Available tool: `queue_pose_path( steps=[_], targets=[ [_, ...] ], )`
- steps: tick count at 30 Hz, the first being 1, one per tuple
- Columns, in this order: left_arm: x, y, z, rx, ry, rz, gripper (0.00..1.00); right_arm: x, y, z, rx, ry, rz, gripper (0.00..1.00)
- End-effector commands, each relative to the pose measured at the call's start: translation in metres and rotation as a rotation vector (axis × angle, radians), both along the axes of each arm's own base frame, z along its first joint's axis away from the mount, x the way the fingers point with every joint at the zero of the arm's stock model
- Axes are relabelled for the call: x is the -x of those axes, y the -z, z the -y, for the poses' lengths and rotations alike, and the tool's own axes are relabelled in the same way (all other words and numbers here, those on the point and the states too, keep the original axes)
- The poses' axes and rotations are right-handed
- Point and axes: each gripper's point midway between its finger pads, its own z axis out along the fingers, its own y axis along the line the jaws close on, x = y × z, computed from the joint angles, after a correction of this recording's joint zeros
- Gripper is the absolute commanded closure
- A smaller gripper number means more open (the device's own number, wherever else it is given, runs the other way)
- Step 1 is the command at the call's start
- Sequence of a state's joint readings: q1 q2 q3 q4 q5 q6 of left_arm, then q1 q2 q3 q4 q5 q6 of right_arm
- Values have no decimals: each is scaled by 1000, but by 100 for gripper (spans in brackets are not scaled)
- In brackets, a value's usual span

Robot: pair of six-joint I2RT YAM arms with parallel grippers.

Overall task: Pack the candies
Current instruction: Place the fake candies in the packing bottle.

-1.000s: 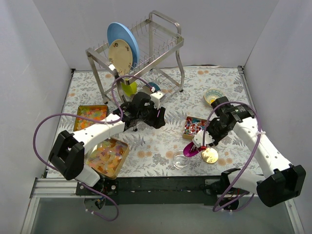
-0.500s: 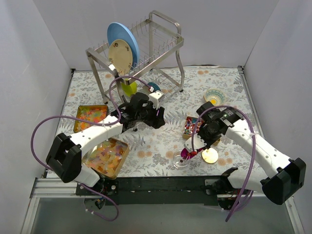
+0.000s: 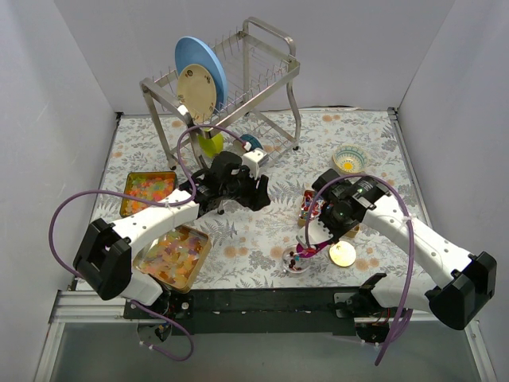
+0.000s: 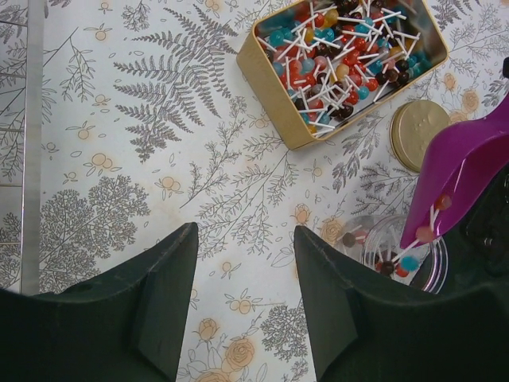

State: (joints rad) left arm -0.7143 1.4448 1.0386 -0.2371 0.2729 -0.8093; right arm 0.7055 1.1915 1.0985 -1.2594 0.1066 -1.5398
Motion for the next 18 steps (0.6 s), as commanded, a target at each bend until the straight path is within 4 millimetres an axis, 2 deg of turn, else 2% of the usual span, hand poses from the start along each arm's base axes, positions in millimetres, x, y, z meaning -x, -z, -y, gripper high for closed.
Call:
queue_pose_path(
  steps=[1,13,16,18],
  targets=[
    [-1,-28,2,60,20,61,49,-6,-14,2,21,19,42,99],
    [13,-27,10,83,77,9,50,-7,-30,3,-6,52,87,99],
    [11,-27,17,84,112,11,52,-8,-33,4,-47,127,81,99],
    [9,-25,21,80,130,8,58,-16,-33,14,-69,222,63,99]
  ],
)
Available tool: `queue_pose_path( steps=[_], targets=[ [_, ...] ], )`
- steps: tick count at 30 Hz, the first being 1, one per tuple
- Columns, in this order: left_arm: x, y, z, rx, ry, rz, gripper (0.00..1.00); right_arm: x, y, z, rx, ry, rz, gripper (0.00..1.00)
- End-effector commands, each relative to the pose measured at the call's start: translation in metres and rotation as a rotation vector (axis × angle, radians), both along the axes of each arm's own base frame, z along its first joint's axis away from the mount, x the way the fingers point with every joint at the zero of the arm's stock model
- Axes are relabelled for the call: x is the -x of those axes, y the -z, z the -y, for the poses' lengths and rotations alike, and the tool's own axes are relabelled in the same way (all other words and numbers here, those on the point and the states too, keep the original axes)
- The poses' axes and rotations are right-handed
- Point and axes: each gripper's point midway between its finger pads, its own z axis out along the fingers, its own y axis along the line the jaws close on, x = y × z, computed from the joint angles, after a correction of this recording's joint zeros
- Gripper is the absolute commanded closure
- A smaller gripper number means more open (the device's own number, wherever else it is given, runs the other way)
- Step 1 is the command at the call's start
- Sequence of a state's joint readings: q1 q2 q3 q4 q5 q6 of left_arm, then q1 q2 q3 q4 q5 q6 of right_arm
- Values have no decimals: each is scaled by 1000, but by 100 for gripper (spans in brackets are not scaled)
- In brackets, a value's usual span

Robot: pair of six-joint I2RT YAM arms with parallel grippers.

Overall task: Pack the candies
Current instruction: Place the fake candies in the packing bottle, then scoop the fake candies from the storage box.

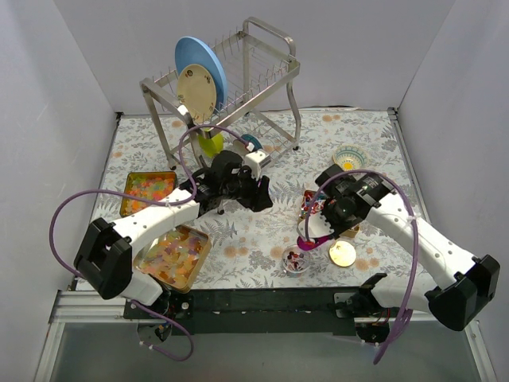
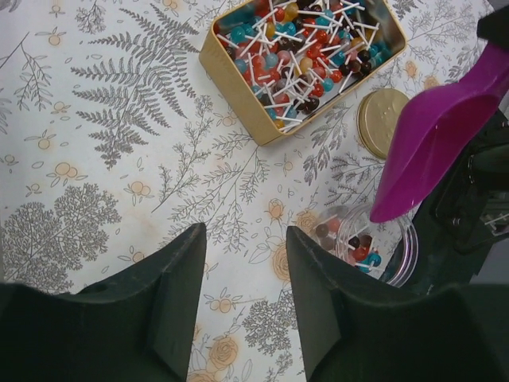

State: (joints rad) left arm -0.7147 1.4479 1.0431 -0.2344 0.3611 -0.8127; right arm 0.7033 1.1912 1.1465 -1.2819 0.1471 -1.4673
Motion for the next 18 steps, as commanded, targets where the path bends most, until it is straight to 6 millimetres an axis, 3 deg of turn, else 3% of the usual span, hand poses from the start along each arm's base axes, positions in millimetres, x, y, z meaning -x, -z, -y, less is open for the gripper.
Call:
queue_pose_path(
  steps=[1,6,7,11,18],
  targets=[
    [-6,-15,15,34,59,29,60,-12,-16,13,-84,184,5,99],
    [-19,-12,33,36,93,27,82,-40,-9,60,-76,427,-36,99],
    [-21,-8,36,33,101,28,98,-45,-14,66,-72,448,-26,99],
    [-31,10,49,22,115,10,100,-59,-14,102,5,507,-15,99],
    [-54,51,68,-7,110,-7,100,-72,-21,137,162,492,15,99]
  ],
)
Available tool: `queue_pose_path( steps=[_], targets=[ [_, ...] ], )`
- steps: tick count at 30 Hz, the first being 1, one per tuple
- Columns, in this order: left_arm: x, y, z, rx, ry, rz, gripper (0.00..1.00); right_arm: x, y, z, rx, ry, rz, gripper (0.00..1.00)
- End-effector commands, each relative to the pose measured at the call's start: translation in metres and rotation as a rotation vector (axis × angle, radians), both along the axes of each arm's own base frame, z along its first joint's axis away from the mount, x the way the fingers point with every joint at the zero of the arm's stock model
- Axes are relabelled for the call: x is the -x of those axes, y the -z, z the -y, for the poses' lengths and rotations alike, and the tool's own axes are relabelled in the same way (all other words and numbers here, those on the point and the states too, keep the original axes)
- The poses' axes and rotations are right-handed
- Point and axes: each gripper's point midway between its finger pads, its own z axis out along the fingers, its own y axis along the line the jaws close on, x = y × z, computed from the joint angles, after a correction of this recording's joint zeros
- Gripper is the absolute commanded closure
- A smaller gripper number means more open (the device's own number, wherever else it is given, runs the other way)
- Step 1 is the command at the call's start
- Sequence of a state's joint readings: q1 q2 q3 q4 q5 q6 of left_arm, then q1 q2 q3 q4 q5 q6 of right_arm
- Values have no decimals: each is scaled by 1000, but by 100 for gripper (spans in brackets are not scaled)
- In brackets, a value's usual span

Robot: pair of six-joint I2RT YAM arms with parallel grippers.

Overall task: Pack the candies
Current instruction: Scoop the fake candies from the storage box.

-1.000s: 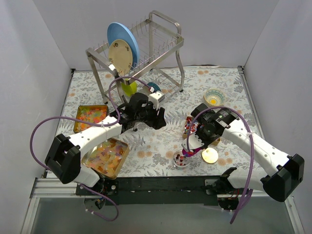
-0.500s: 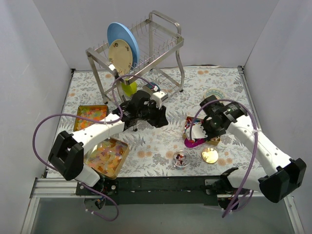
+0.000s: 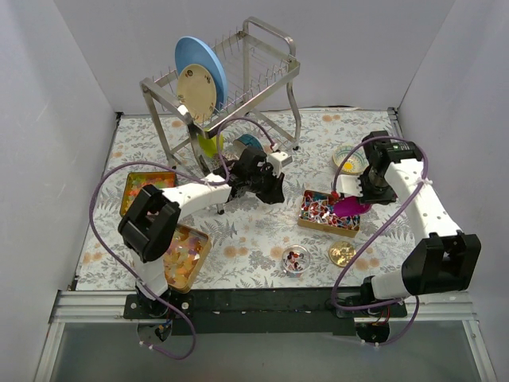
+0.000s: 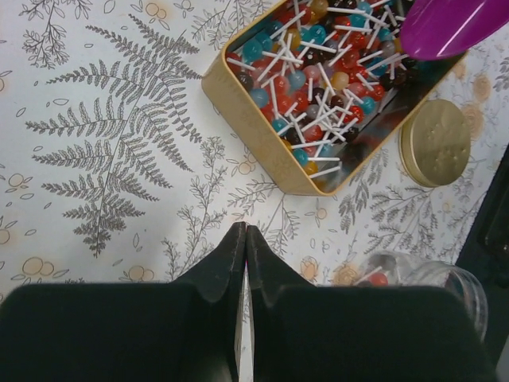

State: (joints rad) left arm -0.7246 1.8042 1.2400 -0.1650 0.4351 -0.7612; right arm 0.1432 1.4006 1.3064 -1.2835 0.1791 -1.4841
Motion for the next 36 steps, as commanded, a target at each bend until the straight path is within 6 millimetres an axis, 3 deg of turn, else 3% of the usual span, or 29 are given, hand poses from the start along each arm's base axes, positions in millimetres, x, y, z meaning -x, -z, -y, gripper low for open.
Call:
queue_pose_path(
  steps=[1,7,13,16,25,36],
  targets=[
    [-21,-6,19,46,10,60,100,-10,-19,25,156,-61,12,99],
    [-35,22,33,42,10,45,100,-24,-28,43,290,-77,-3,99],
    [-38,34,46,60,17,13,100,-43,-31,53,385,-88,-31,99],
    [-37,39,52,79,23,11,100,-50,-28,51,412,-98,-47,99],
    [-21,51,55,117,50,-27,100,-59,-19,21,513,-176,-58,99],
    [-1,50,53,203,71,-93,100,-66,-10,17,708,-161,-72,99]
  ],
)
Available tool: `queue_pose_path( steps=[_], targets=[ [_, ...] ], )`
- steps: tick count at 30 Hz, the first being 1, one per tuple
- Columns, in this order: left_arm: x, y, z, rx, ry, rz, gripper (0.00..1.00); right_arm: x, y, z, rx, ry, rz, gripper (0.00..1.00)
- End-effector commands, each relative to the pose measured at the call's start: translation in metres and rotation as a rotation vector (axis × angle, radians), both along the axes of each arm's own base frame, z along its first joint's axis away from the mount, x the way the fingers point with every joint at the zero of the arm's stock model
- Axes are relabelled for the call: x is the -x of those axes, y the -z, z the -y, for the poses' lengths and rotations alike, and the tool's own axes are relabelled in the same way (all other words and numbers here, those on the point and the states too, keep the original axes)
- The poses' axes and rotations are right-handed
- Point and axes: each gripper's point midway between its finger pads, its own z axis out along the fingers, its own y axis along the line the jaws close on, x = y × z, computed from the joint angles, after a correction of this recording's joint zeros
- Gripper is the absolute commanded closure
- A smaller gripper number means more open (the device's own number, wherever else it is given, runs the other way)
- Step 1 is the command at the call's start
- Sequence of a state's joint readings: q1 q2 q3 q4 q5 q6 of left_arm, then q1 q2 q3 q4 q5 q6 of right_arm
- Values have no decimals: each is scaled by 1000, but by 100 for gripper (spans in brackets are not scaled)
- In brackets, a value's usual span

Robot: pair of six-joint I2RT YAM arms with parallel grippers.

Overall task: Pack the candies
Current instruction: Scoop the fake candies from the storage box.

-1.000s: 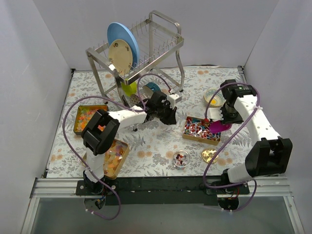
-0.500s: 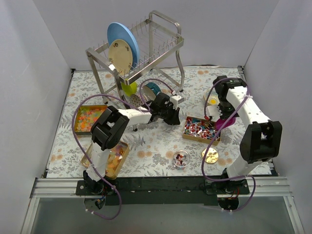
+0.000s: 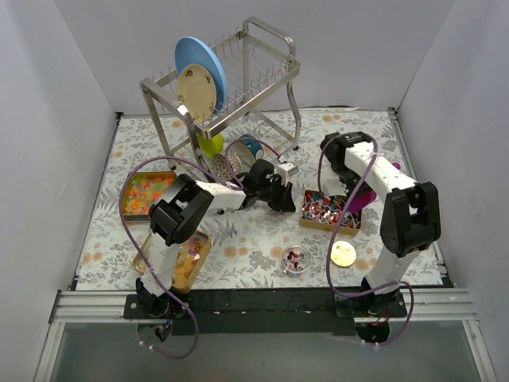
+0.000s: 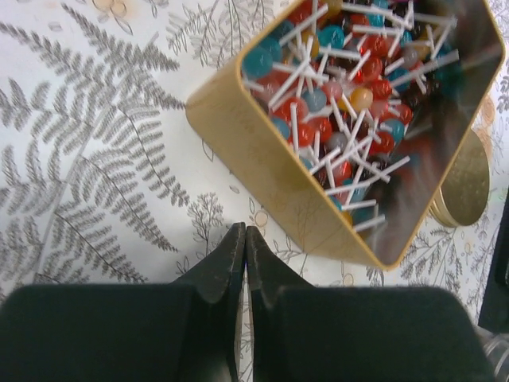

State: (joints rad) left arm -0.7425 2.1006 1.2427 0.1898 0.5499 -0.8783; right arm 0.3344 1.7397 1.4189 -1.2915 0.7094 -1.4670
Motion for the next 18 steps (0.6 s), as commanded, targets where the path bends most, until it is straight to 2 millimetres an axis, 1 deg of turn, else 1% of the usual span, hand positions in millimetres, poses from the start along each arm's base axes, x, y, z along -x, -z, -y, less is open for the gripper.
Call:
queue_pose_path(
  steps=[1,5,9,12,18],
  targets=[
    [10,-26,4,92,26,-4,100,-5,-10,3,140,-8,30,99],
    [19,-27,3,126,43,-23,100,-4,-2,-10,131,-2,44,99],
    [24,-29,4,160,48,-37,100,2,13,-27,68,10,33,99],
    [28,-30,5,177,54,-46,100,10,21,-32,24,34,18,99],
    [38,-31,9,187,80,-58,100,34,35,-27,1,100,-3,99]
  ],
)
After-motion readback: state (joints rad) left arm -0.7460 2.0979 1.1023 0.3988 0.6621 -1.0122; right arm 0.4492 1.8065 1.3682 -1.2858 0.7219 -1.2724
